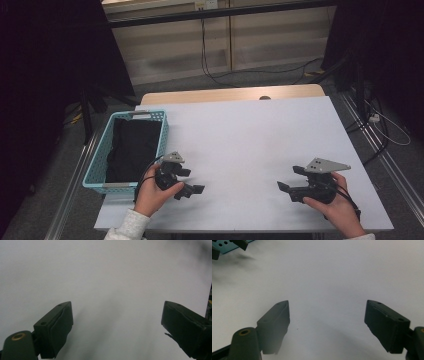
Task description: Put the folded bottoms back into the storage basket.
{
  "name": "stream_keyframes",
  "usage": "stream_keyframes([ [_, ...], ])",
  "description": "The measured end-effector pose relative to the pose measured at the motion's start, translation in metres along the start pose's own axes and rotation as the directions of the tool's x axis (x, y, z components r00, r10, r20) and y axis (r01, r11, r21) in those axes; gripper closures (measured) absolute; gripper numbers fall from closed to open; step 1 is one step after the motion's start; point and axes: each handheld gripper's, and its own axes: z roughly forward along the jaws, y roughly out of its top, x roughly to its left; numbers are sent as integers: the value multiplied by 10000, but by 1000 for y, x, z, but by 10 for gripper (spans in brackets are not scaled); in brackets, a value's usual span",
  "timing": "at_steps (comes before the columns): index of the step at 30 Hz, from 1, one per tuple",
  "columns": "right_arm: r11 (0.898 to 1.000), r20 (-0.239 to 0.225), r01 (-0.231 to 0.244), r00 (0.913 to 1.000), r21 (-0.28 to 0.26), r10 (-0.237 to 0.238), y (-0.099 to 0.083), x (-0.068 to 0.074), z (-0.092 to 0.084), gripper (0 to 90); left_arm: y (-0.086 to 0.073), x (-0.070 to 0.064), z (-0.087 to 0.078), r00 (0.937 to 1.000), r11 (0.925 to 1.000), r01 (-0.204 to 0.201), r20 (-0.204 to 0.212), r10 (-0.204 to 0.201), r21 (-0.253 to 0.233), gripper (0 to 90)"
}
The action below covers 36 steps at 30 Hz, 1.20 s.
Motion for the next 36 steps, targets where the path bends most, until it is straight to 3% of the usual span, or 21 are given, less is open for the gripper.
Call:
stream_keyframes([
  [36, 9999, -73, -31, 10000, 130, 32, -8, -5, -9, 195, -10, 1, -8, 9998, 9998, -190, -15, 190, -41, 95],
])
